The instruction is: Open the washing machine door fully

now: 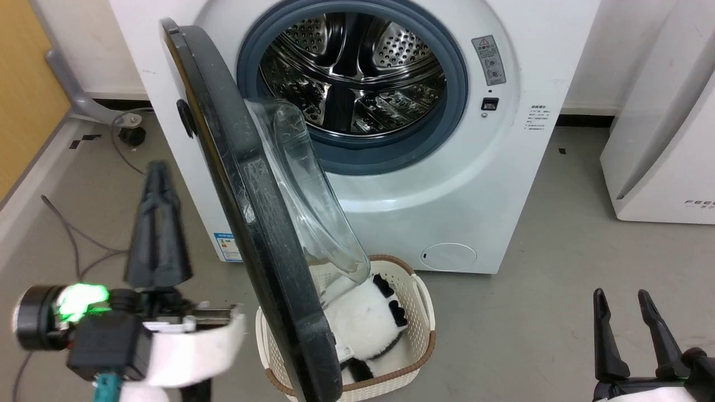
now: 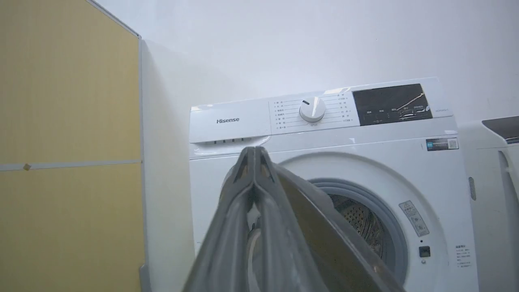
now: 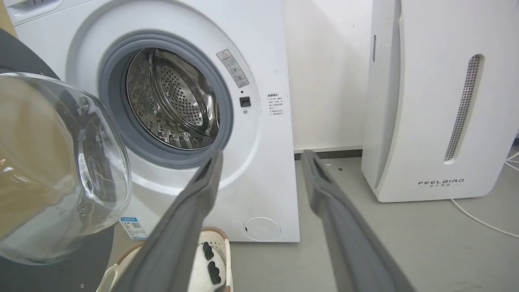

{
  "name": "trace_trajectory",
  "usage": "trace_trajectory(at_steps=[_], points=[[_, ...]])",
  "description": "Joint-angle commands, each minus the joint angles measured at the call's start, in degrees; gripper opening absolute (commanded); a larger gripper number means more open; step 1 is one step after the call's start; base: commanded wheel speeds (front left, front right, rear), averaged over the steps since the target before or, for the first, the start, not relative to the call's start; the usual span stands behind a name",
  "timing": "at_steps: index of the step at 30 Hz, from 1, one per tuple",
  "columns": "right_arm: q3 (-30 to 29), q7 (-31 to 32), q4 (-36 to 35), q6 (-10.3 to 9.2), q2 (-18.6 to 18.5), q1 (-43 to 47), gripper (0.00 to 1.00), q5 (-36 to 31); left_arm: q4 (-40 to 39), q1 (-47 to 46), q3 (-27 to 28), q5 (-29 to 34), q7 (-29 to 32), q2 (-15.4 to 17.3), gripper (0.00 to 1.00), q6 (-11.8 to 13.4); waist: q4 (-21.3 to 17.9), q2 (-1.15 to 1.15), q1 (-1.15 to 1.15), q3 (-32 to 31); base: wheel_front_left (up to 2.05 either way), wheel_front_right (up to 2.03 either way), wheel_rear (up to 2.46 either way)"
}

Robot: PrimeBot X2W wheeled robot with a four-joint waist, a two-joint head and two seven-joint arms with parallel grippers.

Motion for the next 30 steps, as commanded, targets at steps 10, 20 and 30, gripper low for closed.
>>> trace_trajectory(at_steps=[10, 20, 30], points=[[-0.05, -0.25, 0.03, 0.05, 0.26, 0.39, 1.0, 0.28, -6.69, -1.85, -12.14, 1.21, -0.24, -1.26, 0.0, -2.76, -0.16, 0.0, 0.0, -0.32, 0.0, 0.0, 0.0], [0.36, -0.25, 0.55, 0.05, 0.26, 0.59, 1.0, 0.32, -7.3, -0.94, -21.41, 1.28, -0.24, -1.32, 0.0, -5.65, 0.24, 0.0, 0.0, -0.55, 0.0, 0.0, 0.0], [0.65, -0.25, 0.61, 0.05, 0.26, 0.22, 1.0, 0.19, -1.21, 2.67, -31.67, 0.45, -0.24, -1.79, 0.0, -8.23, 0.61, 0.0, 0.0, -0.25, 0.0, 0.0, 0.0]])
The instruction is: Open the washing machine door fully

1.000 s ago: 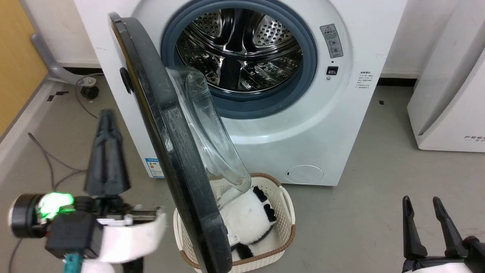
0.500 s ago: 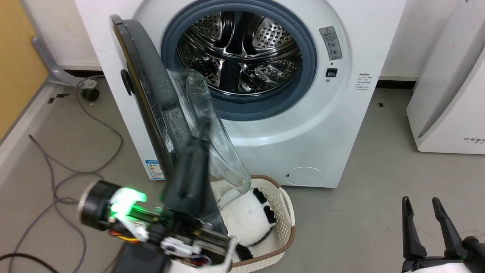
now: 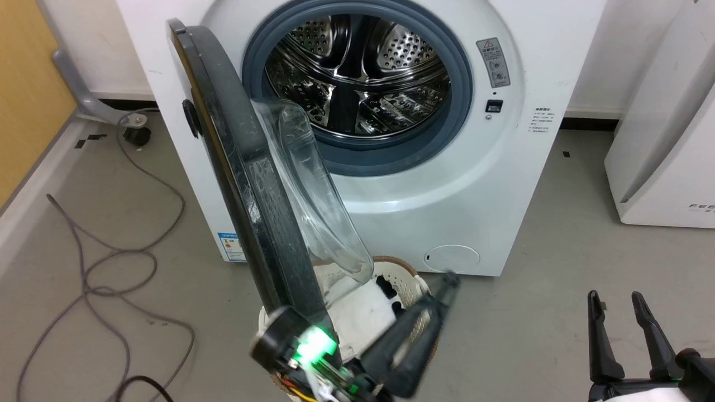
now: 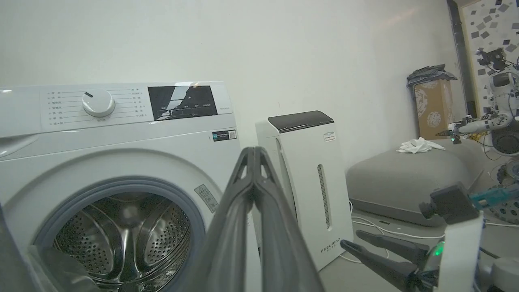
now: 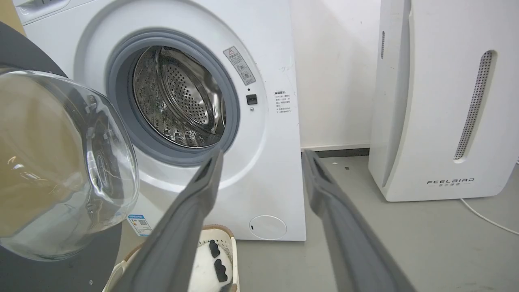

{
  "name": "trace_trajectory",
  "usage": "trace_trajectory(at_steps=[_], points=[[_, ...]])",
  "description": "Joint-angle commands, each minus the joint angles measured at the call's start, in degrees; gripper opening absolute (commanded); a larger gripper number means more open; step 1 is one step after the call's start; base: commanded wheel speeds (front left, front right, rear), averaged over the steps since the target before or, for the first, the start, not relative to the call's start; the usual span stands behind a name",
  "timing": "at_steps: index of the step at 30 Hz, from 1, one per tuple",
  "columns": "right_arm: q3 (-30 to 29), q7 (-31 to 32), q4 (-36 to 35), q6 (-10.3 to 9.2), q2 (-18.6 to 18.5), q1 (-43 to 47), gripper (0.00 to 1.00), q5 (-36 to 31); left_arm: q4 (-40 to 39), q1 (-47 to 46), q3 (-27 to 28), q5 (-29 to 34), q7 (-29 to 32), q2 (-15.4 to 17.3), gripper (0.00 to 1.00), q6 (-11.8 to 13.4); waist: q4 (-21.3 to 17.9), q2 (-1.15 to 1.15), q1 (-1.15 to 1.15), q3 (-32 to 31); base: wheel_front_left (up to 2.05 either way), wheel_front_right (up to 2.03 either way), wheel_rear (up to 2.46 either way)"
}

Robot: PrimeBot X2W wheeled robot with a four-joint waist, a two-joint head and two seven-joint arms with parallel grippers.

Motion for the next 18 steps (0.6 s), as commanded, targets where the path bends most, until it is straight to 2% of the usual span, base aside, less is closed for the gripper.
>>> trace_trajectory(at_steps=[1, 9, 18], points=[[-0.02, -0.25, 0.08, 0.05, 0.24, 0.2, 1.0, -0.19, 0.89, 0.96, -1.1, -0.25, -0.24, -0.12, 0.0, -0.36, 0.14, 0.0, 0.0, 0.07, 0.0, 0.0, 0.0], [-0.14, -0.25, 0.14, 0.05, 0.24, 0.09, 1.0, -0.23, 4.89, 3.53, -4.46, -0.51, -0.24, -0.16, 0.0, 0.32, 0.74, 0.0, 0.0, 0.52, 0.0, 0.0, 0.0], [-0.49, -0.25, 0.29, 0.05, 0.24, 0.16, 1.0, -0.06, 9.0, 5.71, -3.15, -1.04, -0.24, 1.54, 0.0, 2.51, 1.68, 0.0, 0.0, 1.08, 0.0, 0.0, 0.0]])
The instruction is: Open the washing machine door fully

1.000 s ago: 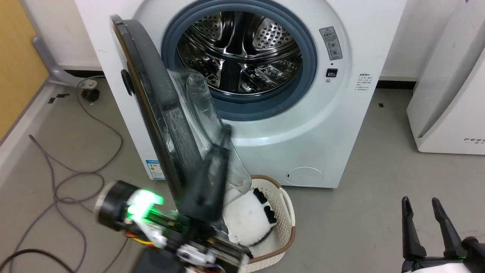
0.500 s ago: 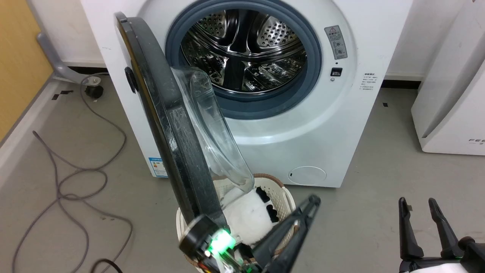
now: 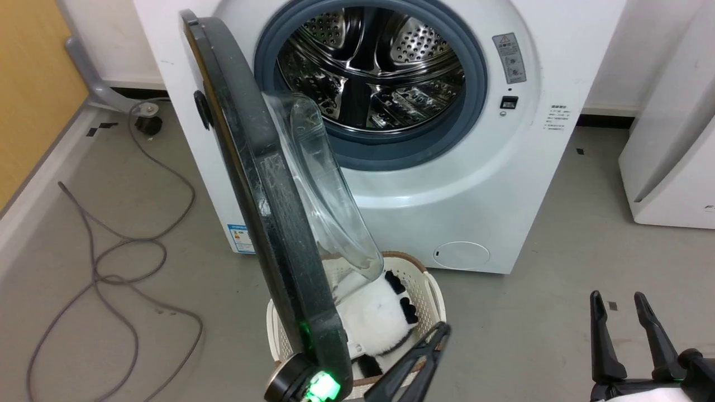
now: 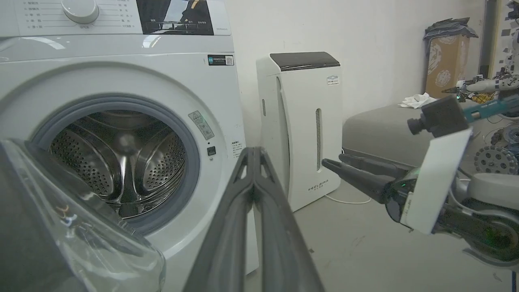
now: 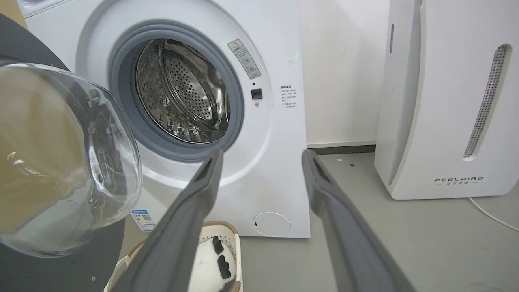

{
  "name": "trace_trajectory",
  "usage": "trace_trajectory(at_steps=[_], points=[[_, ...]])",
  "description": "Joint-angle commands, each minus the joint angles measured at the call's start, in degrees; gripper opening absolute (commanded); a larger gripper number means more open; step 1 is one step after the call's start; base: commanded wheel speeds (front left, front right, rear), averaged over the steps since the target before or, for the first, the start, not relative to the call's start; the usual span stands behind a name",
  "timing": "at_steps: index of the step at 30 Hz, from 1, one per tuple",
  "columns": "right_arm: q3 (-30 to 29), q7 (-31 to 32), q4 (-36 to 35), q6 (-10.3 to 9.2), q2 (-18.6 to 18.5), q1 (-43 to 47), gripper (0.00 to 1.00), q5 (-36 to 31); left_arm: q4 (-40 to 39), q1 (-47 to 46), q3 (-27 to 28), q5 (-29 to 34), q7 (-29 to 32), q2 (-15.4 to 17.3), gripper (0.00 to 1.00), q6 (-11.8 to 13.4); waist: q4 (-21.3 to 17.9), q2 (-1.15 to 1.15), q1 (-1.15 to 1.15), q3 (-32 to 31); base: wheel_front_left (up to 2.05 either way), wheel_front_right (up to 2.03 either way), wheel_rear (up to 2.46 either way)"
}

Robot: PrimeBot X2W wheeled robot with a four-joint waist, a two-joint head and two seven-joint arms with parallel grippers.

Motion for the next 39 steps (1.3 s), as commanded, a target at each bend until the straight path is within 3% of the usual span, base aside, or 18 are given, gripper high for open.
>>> trace_trajectory(at_steps=[1, 17, 30, 39], points=[[-0.07, -0.25, 0.22, 0.05, 0.24, 0.13, 1.0, -0.06, 1.06, 0.84, 0.71, -0.29, -0.24, 0.68, 0.0, 0.53, 0.28, 0.0, 0.0, 0.19, 0.0, 0.0, 0.0], [0.0, -0.25, 0.7, 0.05, 0.24, -0.21, 1.0, -0.38, 8.66, -0.07, 5.01, -2.2, -0.24, 2.24, 0.0, 2.31, 4.5, 0.0, 0.0, 1.21, 0.0, 0.0, 0.0], [0.58, -0.25, 0.64, 0.05, 0.24, -0.2, 1.0, -0.43, 8.55, 0.72, 6.1, -2.49, -0.24, 3.05, 0.0, 2.79, 10.49, 0.0, 0.0, 1.23, 0.0, 0.0, 0.0], [0.74, -0.25, 0.59, 0.05, 0.24, -0.13, 1.0, 0.0, 6.79, 3.72, 9.14, -3.06, -0.24, 4.59, 0.0, 5.17, 13.95, 0.0, 0.0, 1.32, 0.0, 0.0, 0.0]])
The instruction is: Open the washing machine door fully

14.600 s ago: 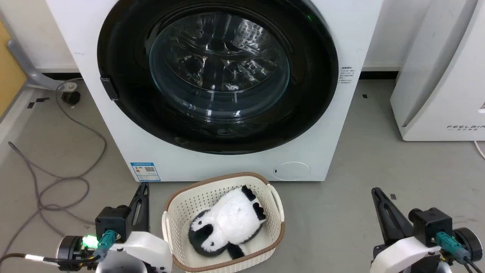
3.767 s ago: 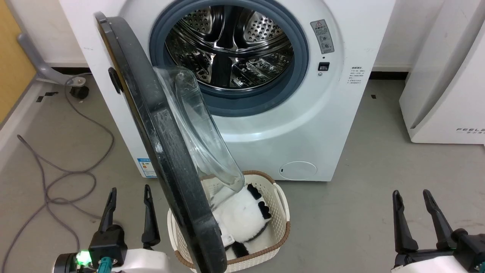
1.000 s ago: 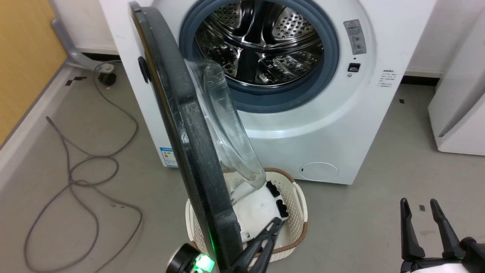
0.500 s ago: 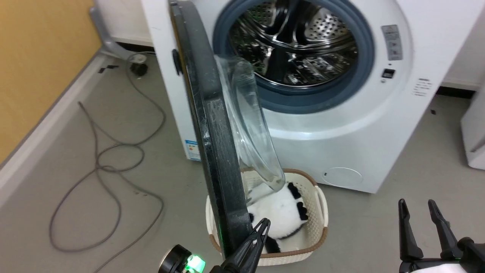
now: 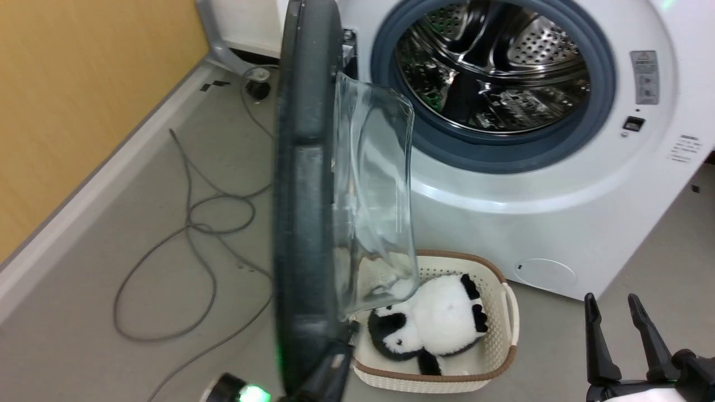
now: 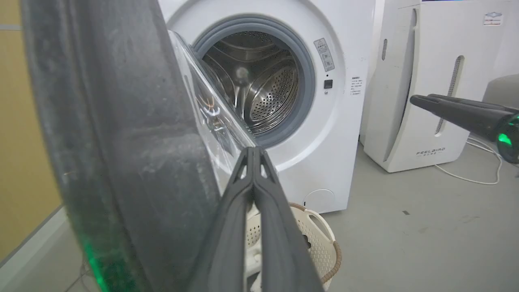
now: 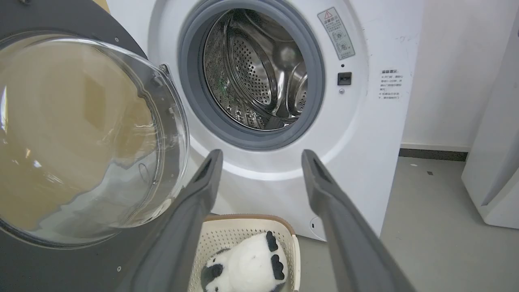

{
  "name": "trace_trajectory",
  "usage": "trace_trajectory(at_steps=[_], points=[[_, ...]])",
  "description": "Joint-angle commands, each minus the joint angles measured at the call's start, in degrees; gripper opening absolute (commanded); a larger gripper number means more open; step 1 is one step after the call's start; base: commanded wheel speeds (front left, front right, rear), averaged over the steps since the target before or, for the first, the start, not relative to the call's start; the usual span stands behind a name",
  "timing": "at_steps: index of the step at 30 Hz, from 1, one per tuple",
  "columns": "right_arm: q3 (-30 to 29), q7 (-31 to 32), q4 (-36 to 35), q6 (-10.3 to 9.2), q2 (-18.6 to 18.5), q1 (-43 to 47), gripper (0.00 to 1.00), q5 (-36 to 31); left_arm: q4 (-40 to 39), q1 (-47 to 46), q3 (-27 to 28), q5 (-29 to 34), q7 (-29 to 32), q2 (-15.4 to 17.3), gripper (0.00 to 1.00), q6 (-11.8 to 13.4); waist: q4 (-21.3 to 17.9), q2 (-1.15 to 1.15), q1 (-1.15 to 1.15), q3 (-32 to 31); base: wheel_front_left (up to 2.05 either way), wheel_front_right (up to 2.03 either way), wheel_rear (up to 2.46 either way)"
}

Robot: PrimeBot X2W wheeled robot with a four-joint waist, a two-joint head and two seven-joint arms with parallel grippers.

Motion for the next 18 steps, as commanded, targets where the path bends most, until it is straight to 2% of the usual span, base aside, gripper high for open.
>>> trace_trajectory(at_steps=[1, 6, 11, 18], points=[[-0.12, -0.25, -0.16, 0.05, 0.19, -0.03, 1.0, 0.02, 0.02, 0.59, 1.44, -0.26, 0.11, 0.93, 0.0, 0.89, 0.78, 0.0, 0.0, 0.12, 0.0, 0.0, 0.0], [0.06, -0.25, -0.16, 0.05, 0.19, -0.02, 1.0, 0.21, -0.72, 1.32, 4.52, -0.56, 0.11, 2.61, 0.0, 2.27, 2.27, 0.0, 0.0, 0.38, 0.0, 0.0, 0.0], [-0.03, -0.25, -0.35, 0.05, 0.19, -0.42, 1.0, 0.09, -1.63, 1.71, 10.02, -2.18, 0.11, 4.38, 0.0, 4.18, 3.2, 0.0, 0.0, 1.08, 0.0, 0.0, 0.0], [0.45, -0.25, -0.51, 0.05, 0.19, -1.35, 1.0, -0.66, 0.26, 0.82, 17.93, -4.65, 0.11, 6.8, 0.0, 5.33, 3.25, 0.0, 0.0, 2.65, 0.0, 0.0, 0.0]])
